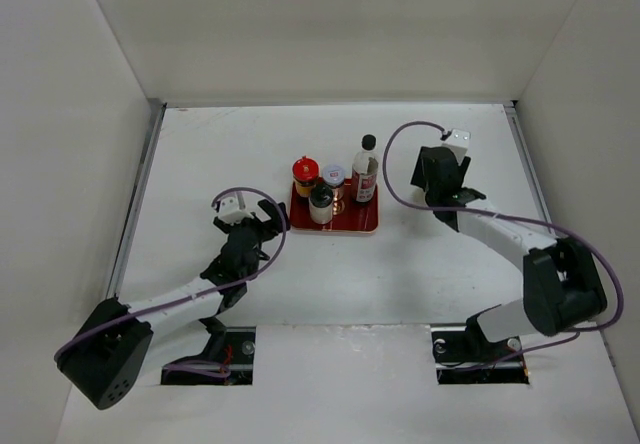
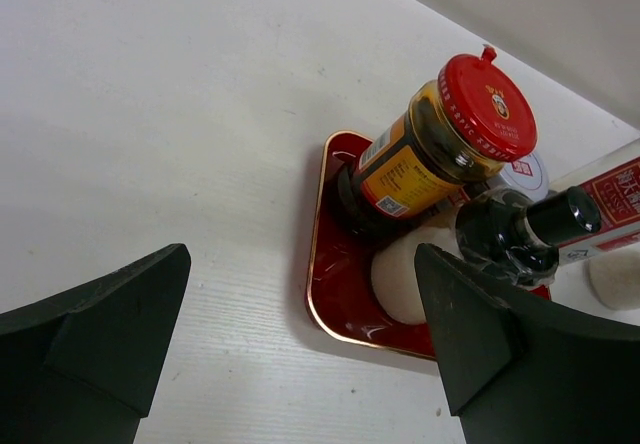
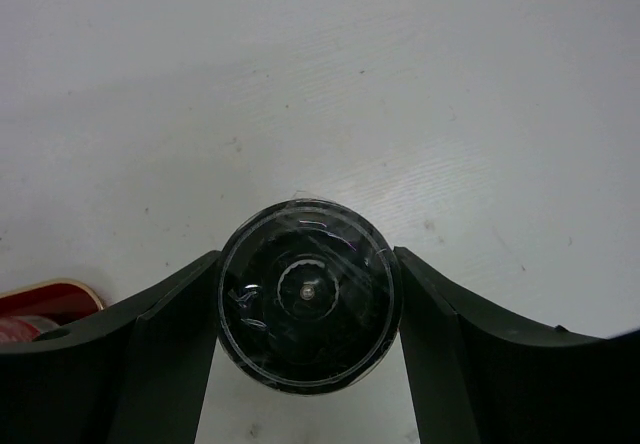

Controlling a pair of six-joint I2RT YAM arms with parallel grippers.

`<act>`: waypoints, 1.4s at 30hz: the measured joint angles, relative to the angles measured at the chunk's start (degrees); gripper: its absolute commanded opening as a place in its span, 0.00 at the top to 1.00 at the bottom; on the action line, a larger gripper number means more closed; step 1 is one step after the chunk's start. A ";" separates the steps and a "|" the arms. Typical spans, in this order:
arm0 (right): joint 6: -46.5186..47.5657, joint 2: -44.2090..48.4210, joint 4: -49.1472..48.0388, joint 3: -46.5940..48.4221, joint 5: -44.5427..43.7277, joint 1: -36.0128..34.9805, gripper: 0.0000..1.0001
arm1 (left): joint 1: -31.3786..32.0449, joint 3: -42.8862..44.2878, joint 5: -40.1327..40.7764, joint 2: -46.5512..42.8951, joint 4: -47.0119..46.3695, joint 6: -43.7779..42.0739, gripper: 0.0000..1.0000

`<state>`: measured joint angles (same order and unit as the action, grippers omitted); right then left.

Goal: Organize the condiment bottles

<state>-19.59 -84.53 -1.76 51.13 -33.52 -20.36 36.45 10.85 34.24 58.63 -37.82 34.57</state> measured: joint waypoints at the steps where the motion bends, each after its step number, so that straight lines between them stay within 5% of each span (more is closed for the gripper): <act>1: 0.04 2.01 -0.13 -1.75 -0.79 -0.74 0.47 | -0.17 0.00 0.00 -0.04 -0.17 0.00 0.02; 12: -1.64 23.52 -0.09 -10.16 -4.35 -25.05 0.49 | -0.59 -2.12 4.44 -4.17 -2.01 0.26 0.00; 32: 3.34 -1.25 -18.45 -6.16 -3.48 -30.12 0.43 | -2.14 -2.54 6.51 -3.63 -2.27 0.28 0.00; 42: 4.17 -4.76 -22.36 -4.57 -3.15 -30.40 0.12 | -2.16 -2.54 6.05 -3.19 -2.27 0.31 0.00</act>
<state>-15.42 -89.30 -24.12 46.57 -36.67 -50.76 34.28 8.32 40.29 55.44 -40.10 34.87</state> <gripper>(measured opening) 0.839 0.997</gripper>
